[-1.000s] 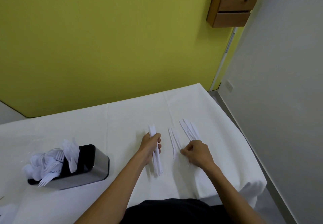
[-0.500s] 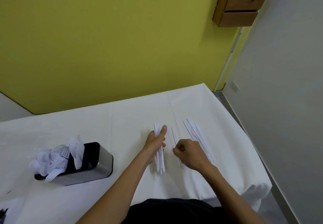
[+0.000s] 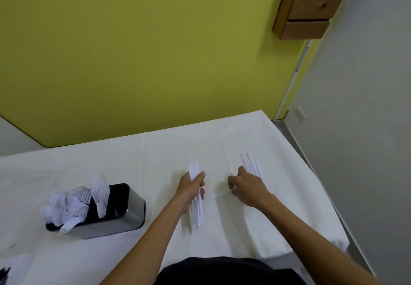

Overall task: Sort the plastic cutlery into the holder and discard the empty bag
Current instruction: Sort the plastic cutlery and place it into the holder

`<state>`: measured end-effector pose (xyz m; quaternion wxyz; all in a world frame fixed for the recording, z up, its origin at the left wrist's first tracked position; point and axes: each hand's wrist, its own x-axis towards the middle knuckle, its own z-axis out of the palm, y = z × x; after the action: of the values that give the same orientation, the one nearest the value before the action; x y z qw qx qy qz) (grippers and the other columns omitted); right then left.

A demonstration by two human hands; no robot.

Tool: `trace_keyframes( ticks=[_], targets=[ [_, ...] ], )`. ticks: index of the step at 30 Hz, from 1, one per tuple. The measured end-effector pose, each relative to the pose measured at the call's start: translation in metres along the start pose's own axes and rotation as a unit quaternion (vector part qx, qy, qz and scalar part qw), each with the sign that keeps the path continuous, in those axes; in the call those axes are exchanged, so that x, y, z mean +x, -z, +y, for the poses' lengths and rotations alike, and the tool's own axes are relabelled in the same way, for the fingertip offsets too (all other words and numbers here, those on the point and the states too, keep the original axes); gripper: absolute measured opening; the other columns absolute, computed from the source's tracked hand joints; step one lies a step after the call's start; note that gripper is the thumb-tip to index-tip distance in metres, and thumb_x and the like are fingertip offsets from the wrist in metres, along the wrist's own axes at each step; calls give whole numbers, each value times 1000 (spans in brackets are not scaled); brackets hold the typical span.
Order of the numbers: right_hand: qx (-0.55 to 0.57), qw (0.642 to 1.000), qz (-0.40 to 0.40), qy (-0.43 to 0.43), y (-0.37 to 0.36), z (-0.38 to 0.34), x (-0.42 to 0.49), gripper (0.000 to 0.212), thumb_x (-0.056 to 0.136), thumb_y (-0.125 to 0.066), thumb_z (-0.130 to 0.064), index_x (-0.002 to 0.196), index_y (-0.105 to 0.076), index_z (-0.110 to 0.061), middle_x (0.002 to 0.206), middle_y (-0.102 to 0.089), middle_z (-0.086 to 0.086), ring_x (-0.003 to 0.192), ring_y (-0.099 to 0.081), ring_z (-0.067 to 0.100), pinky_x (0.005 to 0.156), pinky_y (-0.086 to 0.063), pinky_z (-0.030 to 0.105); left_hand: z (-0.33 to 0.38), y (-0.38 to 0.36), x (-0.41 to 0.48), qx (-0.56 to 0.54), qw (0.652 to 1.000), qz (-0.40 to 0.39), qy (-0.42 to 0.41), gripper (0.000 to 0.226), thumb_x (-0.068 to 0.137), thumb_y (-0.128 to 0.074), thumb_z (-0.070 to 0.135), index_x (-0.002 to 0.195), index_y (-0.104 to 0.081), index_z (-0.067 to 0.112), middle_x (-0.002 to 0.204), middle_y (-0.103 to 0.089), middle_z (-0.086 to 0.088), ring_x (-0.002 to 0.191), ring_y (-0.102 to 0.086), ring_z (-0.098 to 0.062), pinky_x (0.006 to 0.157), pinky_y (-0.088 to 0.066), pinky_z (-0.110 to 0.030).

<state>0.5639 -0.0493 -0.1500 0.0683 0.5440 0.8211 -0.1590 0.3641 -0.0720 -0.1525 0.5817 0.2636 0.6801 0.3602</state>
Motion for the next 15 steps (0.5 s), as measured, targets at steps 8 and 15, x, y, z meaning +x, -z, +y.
trace_keyframes(
  ticks=[8, 15],
  targets=[
    [160, 987, -13, -17, 3, -14, -6, 11, 99, -51, -26, 102, -55, -16, 103, -60, 0, 90, -60, 22, 80, -52, 37, -3, 25, 6, -7, 998, 69, 5, 50, 82, -72, 60, 84, -57, 12, 59, -56, -1, 53, -52, -19, 65, -47, -36],
    [391, 920, 20, -4, 13, -70, -10, 13, 93, -64, -33, 89, -66, -21, 83, -68, -12, 67, -61, -4, 64, -41, 14, 22, 5, -8, 35, 994, 85, -62, 34, 92, -66, 42, 101, -65, 9, 78, -68, -1, 62, -62, -17, 60, -52, -28]
  ],
)
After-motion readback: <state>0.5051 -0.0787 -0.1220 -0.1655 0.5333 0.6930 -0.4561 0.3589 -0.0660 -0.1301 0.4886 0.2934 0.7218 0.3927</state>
